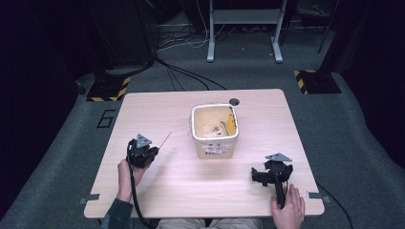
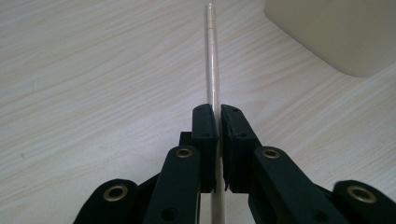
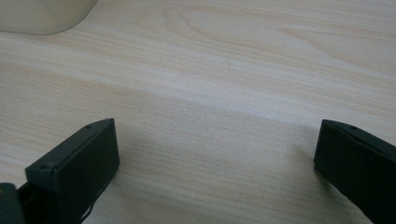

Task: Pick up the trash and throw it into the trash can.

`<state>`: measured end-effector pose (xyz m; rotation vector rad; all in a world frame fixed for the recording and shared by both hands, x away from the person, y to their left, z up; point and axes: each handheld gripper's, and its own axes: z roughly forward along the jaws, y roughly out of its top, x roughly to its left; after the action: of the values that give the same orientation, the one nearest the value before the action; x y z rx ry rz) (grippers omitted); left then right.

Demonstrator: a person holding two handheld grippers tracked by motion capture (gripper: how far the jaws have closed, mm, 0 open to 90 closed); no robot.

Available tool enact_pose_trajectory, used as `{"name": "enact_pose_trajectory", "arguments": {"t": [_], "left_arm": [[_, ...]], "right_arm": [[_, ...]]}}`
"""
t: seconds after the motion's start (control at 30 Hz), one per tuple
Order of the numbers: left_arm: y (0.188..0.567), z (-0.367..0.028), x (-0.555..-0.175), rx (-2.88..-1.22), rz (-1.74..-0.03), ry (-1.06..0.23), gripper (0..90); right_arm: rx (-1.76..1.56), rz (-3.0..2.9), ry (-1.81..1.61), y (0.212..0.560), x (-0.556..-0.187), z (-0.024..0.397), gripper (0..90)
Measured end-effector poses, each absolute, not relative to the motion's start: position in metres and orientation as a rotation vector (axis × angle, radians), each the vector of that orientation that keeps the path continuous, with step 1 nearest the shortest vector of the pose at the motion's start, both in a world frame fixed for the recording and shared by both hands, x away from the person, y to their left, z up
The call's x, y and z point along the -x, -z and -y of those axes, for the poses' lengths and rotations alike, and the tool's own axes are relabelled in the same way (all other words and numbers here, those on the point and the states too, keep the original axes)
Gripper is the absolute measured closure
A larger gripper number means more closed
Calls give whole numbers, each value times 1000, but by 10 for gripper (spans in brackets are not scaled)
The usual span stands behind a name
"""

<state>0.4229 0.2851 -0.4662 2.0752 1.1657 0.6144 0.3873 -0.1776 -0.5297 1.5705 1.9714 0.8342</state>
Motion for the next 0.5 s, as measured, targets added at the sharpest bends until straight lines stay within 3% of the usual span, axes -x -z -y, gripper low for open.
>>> {"name": "enact_pose_trajectory", "arguments": {"t": [0.5], "left_arm": [[449, -281, -429, -2074, -1129, -610, 847]], "right_arm": [[-1570, -1972, -834, 530, -387, 178, 0]]}}
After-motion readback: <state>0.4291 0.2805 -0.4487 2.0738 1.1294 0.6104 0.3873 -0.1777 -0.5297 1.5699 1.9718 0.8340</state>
